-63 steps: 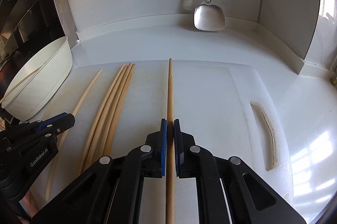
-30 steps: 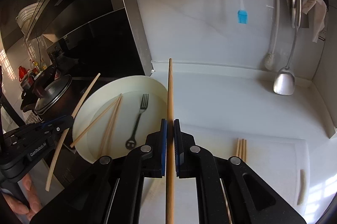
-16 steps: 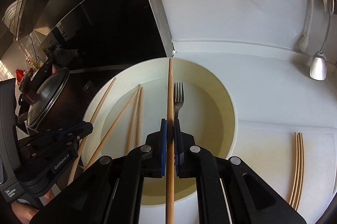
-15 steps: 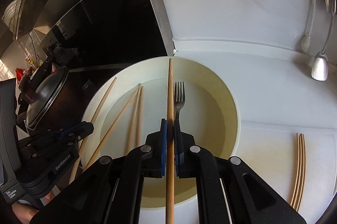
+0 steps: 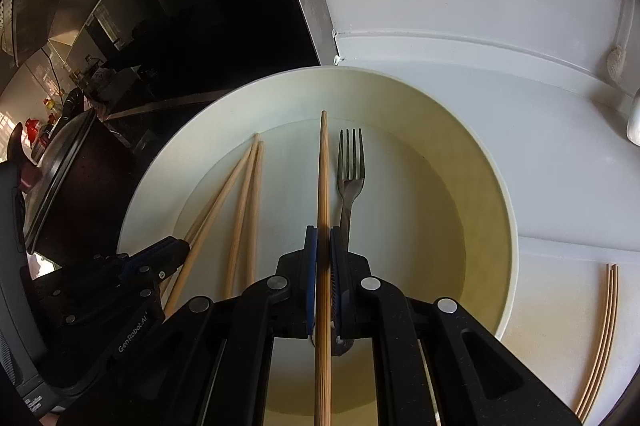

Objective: Organize utensils
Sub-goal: 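Carry the left tool's chopstick while the right tool carries its chopstick into the bowl, then open the left tool releasing its chopstick while the right tool releases its chopstick, then withdraw both open tools from the bowl back over the cutting board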

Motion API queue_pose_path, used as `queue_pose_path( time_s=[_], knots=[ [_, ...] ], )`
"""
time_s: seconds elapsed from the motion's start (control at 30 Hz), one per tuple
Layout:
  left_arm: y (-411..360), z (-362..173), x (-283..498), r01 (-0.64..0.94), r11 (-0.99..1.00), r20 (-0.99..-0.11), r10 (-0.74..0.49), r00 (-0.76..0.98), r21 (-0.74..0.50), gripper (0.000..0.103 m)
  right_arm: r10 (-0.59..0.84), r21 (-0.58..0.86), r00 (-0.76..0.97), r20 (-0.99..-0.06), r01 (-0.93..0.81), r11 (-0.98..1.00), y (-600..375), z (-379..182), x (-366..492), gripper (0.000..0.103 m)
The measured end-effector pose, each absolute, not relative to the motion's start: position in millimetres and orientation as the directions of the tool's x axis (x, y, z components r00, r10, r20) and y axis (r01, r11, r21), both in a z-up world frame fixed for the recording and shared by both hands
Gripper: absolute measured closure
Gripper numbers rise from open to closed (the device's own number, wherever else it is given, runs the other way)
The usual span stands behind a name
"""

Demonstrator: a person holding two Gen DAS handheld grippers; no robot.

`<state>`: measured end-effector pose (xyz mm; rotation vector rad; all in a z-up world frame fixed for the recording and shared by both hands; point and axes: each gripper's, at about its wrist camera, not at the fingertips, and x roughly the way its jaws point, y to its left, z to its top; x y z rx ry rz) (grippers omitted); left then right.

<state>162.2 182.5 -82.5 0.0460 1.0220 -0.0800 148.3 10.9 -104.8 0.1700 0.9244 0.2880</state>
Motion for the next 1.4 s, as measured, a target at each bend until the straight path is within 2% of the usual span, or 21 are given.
queue_pose_path(
  time_s=[0.43,0.47,0.5,0.53,0.57,0.6,0.9,1.0,1.17,1.4],
  knots=[
    [173.6,-104.6,182.6,0.072,0.997,-0.885,-0.032,0.464,0.001,0.094,0.312,0.273,0.518,-0.796,-0.152,0.950,7.7,-122.3,166.5,0.095],
    [174.3,-102.6,182.5,0.069,0.998,-0.883,-0.028,0.468,0.004,0.087,0.311,0.273,0.519,-0.796,-0.150,0.950,6.9,-121.3,166.5,0.092],
    [174.8,-100.4,182.7,0.067,0.998,-0.880,-0.021,0.474,0.013,0.071,0.306,0.268,0.525,-0.794,-0.149,0.952,5.8,-119.5,166.1,0.089],
    [174.8,-97.1,181.4,0.072,0.997,-0.874,-0.021,0.485,0.017,0.069,0.301,0.262,0.532,-0.792,-0.149,0.953,4.3,-117.6,164.1,0.084],
    [175.3,-93.4,179.9,0.064,0.997,-0.868,-0.001,0.496,0.036,0.051,0.302,0.263,0.537,-0.787,-0.151,0.953,3.0,-115.5,162.8,0.082],
    [176.9,-89.2,177.8,0.055,0.998,-0.860,0.007,0.510,0.041,0.037,0.305,0.264,0.542,-0.783,-0.154,0.952,1.8,-113.1,161.0,0.082],
    [200.2,-66.5,160.6,0.017,1.000,-0.841,-0.008,0.541,0.001,0.022,0.303,0.263,0.569,-0.765,-0.154,0.953,-10.4,-96.2,145.2,0.068],
    [200.6,-57.8,158.2,0.013,1.000,-0.832,-0.009,0.555,-0.002,0.019,0.310,0.267,0.577,-0.756,-0.161,0.950,-11.9,-90.5,139.9,0.066],
    [199.2,-50.7,154.4,0.020,1.000,-0.822,-0.015,0.570,-0.004,0.015,0.298,0.262,0.591,-0.750,-0.149,0.954,-15.6,-82.3,125.0,0.056],
    [196.5,-45.9,147.6,0.048,0.999,-0.817,-0.036,0.575,-0.010,0.011,0.265,0.237,0.622,-0.737,-0.129,0.963,-15.8,-67.9,103.0,0.050]
  ],
)
